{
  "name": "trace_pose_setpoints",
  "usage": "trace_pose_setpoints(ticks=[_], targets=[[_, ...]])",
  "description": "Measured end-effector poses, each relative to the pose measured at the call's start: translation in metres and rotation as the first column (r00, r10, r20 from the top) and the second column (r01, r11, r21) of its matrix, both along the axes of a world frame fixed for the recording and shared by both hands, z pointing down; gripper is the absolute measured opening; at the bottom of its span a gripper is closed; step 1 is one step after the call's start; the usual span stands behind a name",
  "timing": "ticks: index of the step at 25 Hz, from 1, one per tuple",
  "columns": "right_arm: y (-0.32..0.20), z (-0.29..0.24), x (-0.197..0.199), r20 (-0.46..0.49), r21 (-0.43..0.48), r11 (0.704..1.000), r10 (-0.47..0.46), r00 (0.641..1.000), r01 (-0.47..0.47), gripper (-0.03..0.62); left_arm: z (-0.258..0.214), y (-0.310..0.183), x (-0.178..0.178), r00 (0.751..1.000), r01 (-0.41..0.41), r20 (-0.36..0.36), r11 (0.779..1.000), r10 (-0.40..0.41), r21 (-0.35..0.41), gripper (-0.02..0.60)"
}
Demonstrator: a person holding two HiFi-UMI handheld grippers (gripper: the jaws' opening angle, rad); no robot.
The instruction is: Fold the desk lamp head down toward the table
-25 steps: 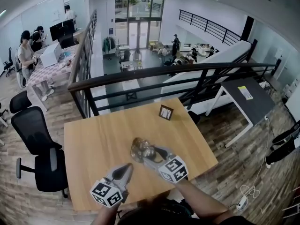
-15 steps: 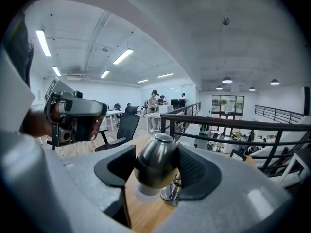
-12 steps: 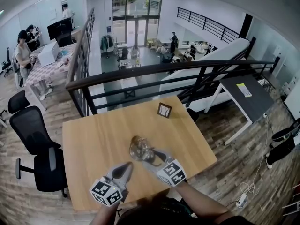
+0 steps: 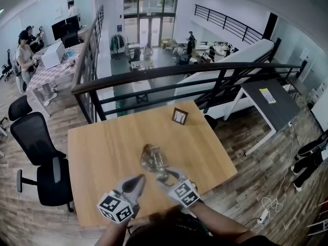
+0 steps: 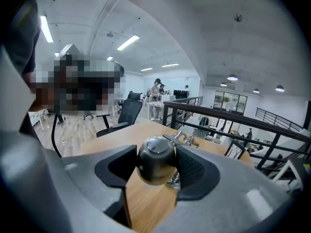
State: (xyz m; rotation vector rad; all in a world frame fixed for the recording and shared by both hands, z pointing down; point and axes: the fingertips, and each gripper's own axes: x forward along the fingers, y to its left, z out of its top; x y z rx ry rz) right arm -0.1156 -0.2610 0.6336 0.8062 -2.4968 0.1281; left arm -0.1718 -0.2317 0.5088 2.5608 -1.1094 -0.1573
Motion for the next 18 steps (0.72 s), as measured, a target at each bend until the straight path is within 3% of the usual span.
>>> trace_pose_setpoints(ticks=[5,18], targets=[[0.009,0.037,0.002,-0.068,-0.026,1.000,-0.019,0.998,0.017,0.238,0.003,0.003,0.001,1.000,0.008,0.005,1.000,-0.008,-0.013,0.002],[0.016,0.107,0.000,-0.224,0.112,0.994,0.013,0.975,0.013,0.232,0.023,0.014,-0.002,0.999,0.033,0.026,0.997,-0.032,-0.064,0.002]])
